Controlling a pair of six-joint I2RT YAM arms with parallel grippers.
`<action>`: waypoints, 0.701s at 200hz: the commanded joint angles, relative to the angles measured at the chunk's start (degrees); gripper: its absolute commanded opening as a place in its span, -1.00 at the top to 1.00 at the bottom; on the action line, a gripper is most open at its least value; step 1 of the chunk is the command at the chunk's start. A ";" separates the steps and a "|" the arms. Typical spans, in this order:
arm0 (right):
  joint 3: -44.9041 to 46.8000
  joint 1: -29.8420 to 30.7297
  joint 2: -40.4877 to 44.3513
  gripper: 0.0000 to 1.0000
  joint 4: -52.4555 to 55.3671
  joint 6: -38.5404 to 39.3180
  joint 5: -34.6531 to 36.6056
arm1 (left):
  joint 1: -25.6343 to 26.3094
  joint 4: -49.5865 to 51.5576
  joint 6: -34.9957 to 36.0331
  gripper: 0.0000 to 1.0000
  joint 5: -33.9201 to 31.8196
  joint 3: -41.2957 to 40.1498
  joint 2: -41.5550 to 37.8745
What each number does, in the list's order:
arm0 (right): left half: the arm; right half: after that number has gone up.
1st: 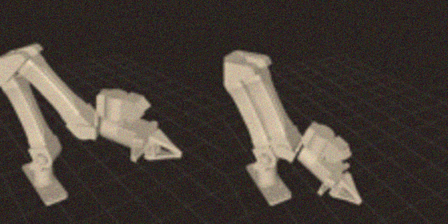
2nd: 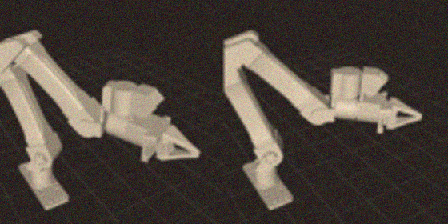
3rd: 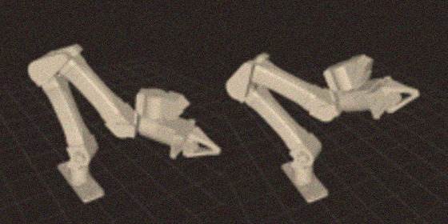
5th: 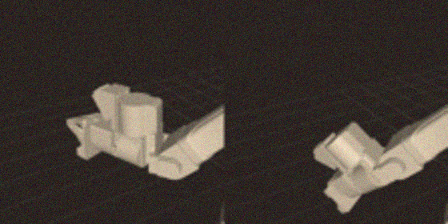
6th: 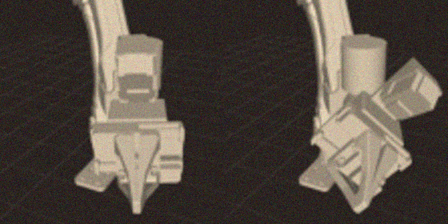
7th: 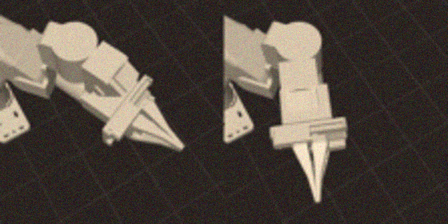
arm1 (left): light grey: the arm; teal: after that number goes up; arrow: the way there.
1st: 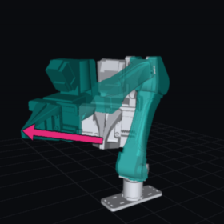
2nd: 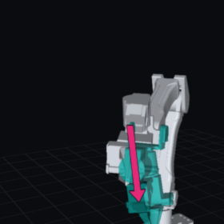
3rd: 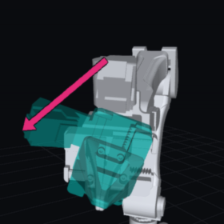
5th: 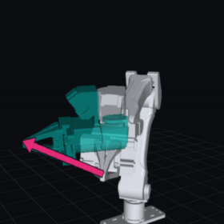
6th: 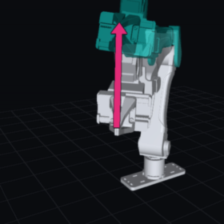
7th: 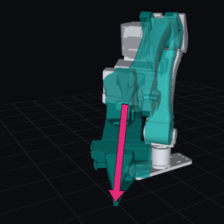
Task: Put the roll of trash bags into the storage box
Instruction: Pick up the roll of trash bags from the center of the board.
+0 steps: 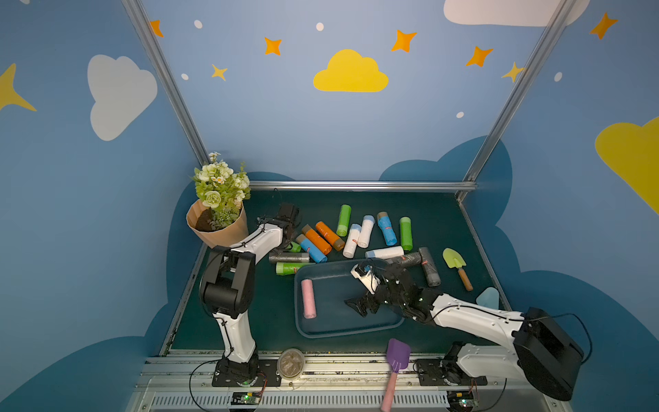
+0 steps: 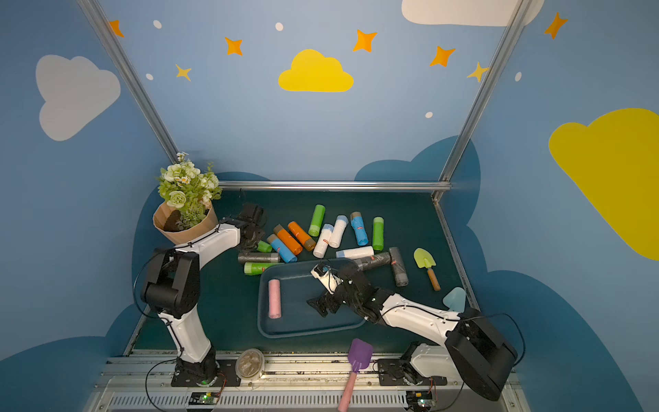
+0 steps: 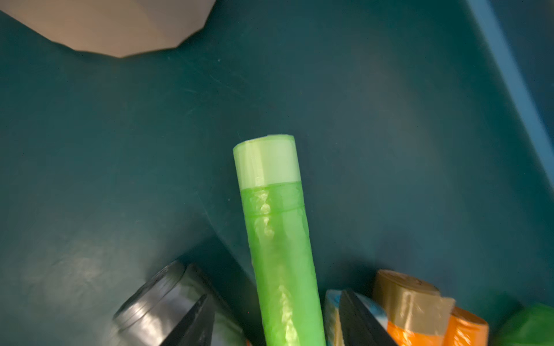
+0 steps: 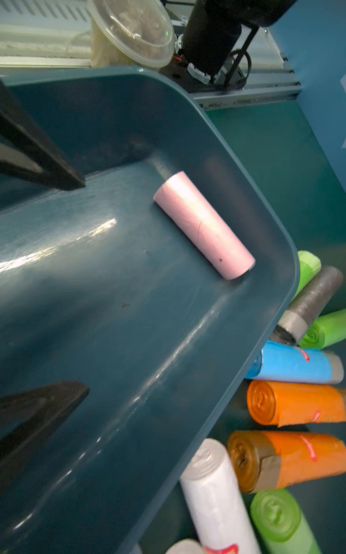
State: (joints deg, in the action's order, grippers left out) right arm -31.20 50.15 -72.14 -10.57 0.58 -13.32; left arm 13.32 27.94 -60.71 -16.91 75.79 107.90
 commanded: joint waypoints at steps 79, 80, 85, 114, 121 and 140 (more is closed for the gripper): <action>-3.47 1.62 -3.30 -0.94 1.95 3.97 -1.03 | -1.28 0.42 -3.44 -0.27 3.11 4.16 6.04; -3.49 1.62 -3.29 -0.94 2.00 3.98 -1.02 | -1.32 0.39 -3.45 -0.27 3.06 4.17 6.11; -3.56 1.61 -3.27 -0.94 2.12 4.00 -0.96 | -1.37 0.45 -3.43 -0.27 3.01 4.47 6.36; -3.92 1.73 -3.67 -0.93 2.63 4.24 -1.00 | -1.37 1.16 -3.13 -0.26 3.38 6.48 8.20; -3.95 1.71 -3.70 -0.93 2.63 4.23 -1.00 | -1.37 1.67 -3.07 -0.25 3.92 7.16 8.82; -4.09 1.70 -3.88 -0.94 2.79 4.26 -1.00 | -1.36 2.47 -3.23 -0.22 5.06 8.78 10.49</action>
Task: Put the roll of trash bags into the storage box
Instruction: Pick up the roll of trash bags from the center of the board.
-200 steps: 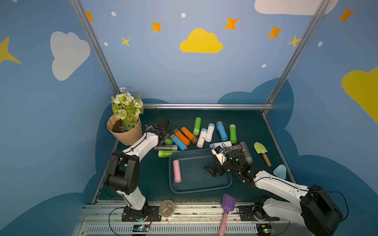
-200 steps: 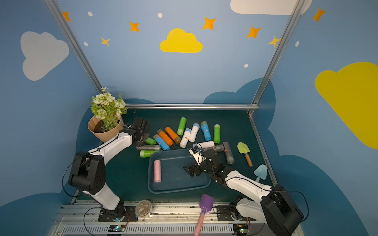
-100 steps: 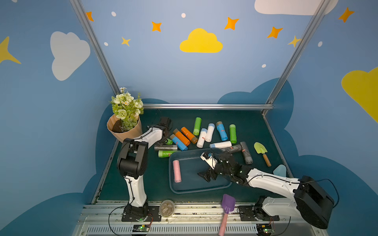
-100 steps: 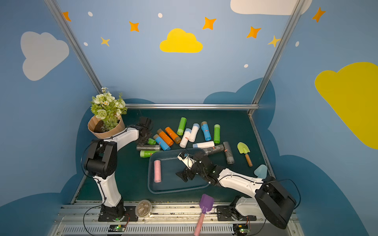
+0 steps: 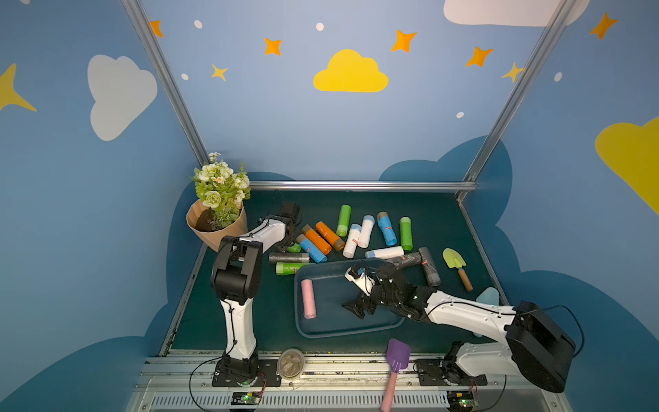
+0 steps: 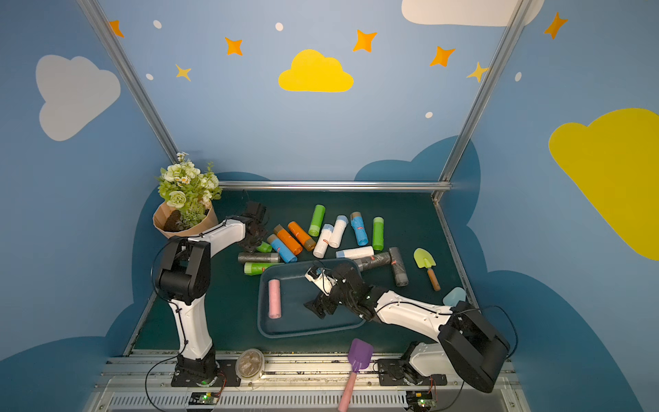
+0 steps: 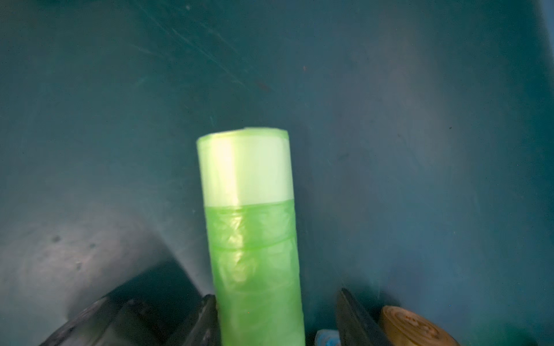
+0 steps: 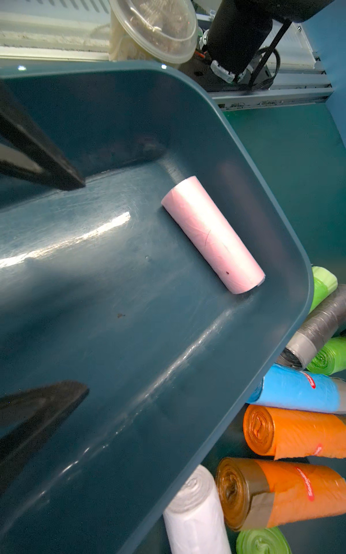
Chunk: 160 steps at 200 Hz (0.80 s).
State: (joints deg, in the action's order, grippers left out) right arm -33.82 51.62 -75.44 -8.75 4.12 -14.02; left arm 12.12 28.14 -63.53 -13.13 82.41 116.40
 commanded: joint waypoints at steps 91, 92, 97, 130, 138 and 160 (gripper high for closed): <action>-2.08 0.55 -1.14 -0.94 1.62 1.04 -0.66 | -0.13 1.35 -1.10 0.16 0.98 2.78 3.09; -2.08 0.55 -1.14 -0.94 1.62 1.04 -0.66 | -0.10 1.37 -1.04 0.16 0.94 2.85 3.02; -2.04 0.50 -1.09 -0.93 1.62 0.99 -0.59 | -0.01 1.45 -0.77 0.18 0.64 3.12 2.81; -1.97 0.51 -0.81 -0.94 1.59 1.11 0.00 | 0.91 4.58 0.42 0.20 -3.66 5.28 1.23; -1.90 0.51 -0.74 -0.93 1.51 1.07 0.23 | 1.19 5.14 0.74 0.20 -4.83 5.55 0.62; -1.73 0.51 -0.33 -0.93 1.32 1.06 0.79 | 1.58 6.52 2.32 0.20 -7.31 6.34 -1.05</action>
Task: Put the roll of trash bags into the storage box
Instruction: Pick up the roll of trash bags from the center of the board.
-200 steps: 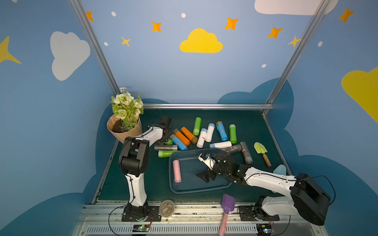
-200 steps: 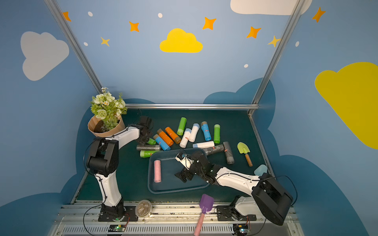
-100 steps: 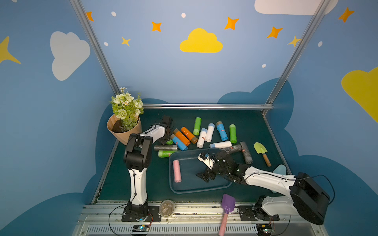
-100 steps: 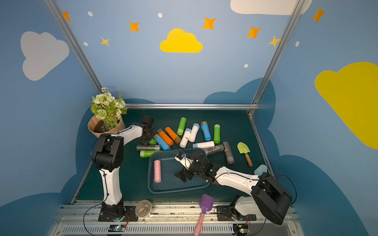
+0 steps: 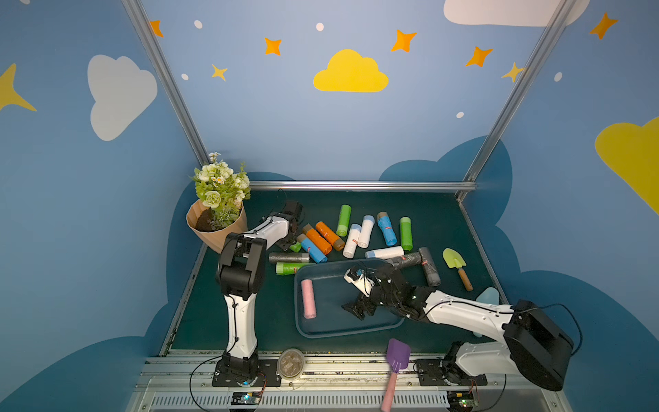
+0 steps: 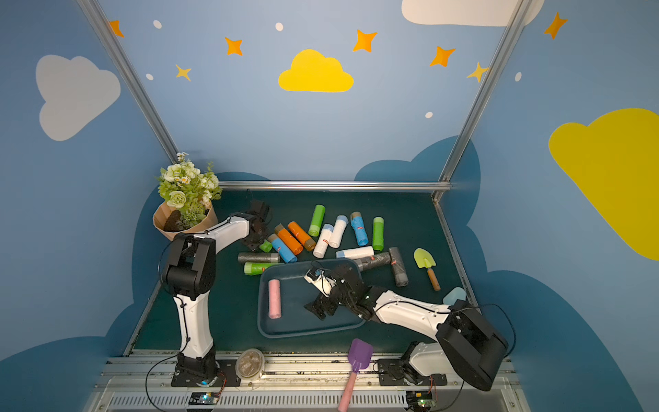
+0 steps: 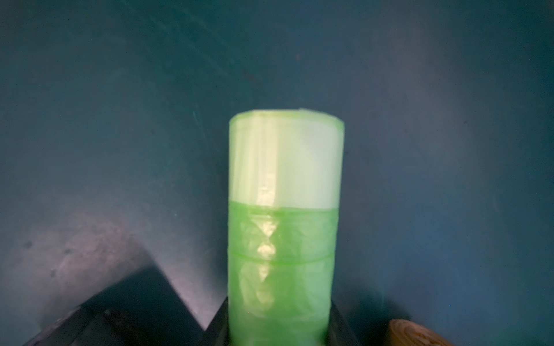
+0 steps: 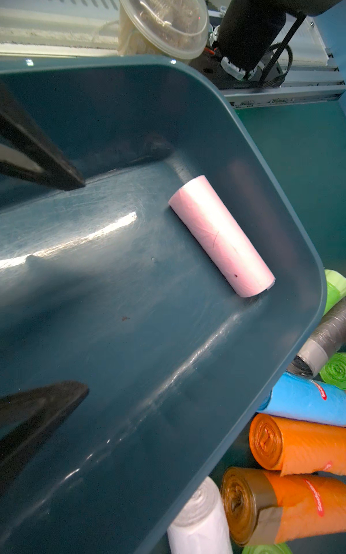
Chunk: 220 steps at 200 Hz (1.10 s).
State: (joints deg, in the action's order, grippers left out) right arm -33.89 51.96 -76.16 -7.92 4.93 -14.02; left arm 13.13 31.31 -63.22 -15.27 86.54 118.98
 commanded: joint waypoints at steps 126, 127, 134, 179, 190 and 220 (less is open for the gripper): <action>0.86 -3.24 4.51 -0.93 -1.65 -3.09 2.36 | 8.95 8.18 8.56 0.20 -8.70 -0.13 -17.16; 0.90 -3.30 4.56 -0.94 -1.66 -3.17 2.39 | 9.12 8.26 8.77 0.20 -8.76 -0.18 -17.35; 1.00 -3.52 4.77 -0.93 -1.71 -3.51 2.71 | 10.26 8.74 10.07 0.21 -9.27 -0.55 -18.58; 0.58 -3.66 5.07 -0.94 -0.70 -5.36 3.12 | 16.57 10.97 15.45 0.20 -7.92 -6.23 -28.09; 0.68 -3.47 5.60 -0.94 0.11 -5.54 3.20 | 17.43 10.97 15.59 0.20 -5.43 -8.40 -30.42; 2.47 -2.60 9.85 -0.93 3.41 -5.76 4.00 | 20.08 9.28 16.41 0.20 0.59 -15.21 -36.76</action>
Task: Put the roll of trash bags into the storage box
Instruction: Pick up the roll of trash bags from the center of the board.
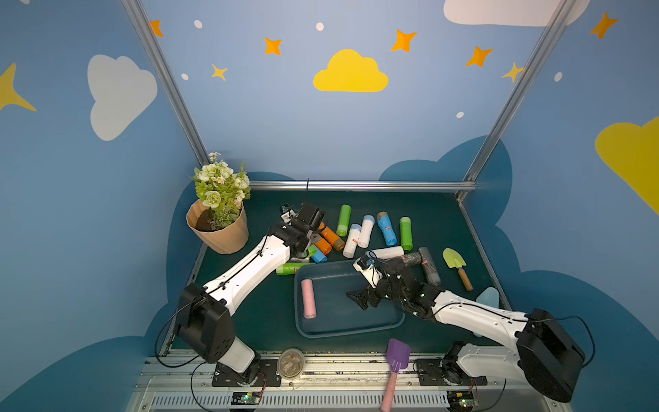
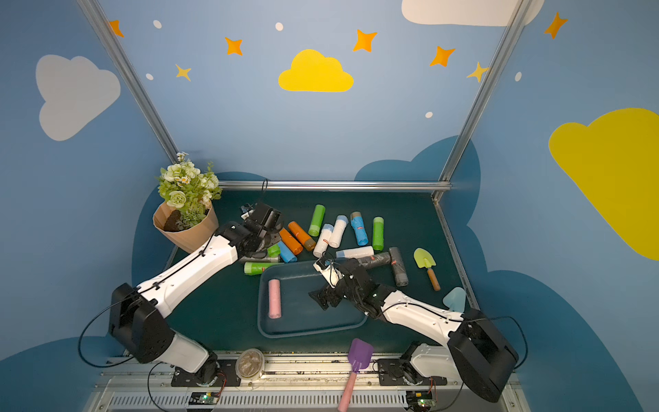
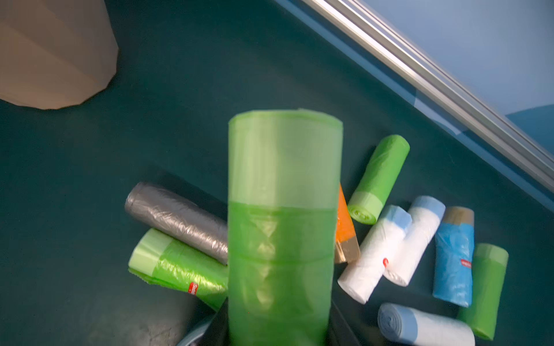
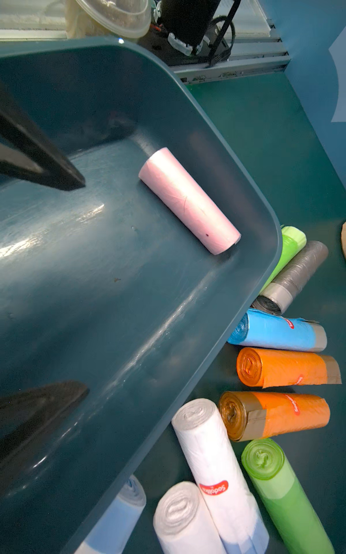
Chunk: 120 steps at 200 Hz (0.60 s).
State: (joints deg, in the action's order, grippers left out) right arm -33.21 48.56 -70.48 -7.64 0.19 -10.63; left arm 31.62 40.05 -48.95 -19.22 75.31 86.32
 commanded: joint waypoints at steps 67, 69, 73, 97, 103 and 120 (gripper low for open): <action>8.98 2.38 17.34 -0.93 9.34 -5.08 -0.78 | 9.83 2.80 2.01 0.20 10.33 -8.24 -5.52; 9.47 2.50 17.73 -0.93 8.70 -5.23 -0.94 | 10.06 2.94 1.90 0.20 10.17 -8.29 -5.37; 10.29 2.64 18.51 -0.94 7.73 -5.30 -1.21 | 10.54 3.14 1.63 0.20 10.02 -8.40 -4.98; 11.35 2.99 22.23 -0.93 7.26 -4.66 -2.29 | 13.27 3.40 0.55 0.20 8.60 -9.17 -3.23; 11.70 2.99 22.58 -0.93 6.86 -4.73 -2.48 | 13.92 3.37 0.35 0.20 8.58 -9.34 -2.81; 12.06 3.04 22.18 -0.93 5.66 -4.33 -4.24 | 15.30 3.67 -0.38 0.20 8.41 -9.91 -1.49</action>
State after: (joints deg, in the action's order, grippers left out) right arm -21.52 51.29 -48.95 0.64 -4.08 -12.14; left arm 45.12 42.19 -47.90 -9.50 66.08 83.29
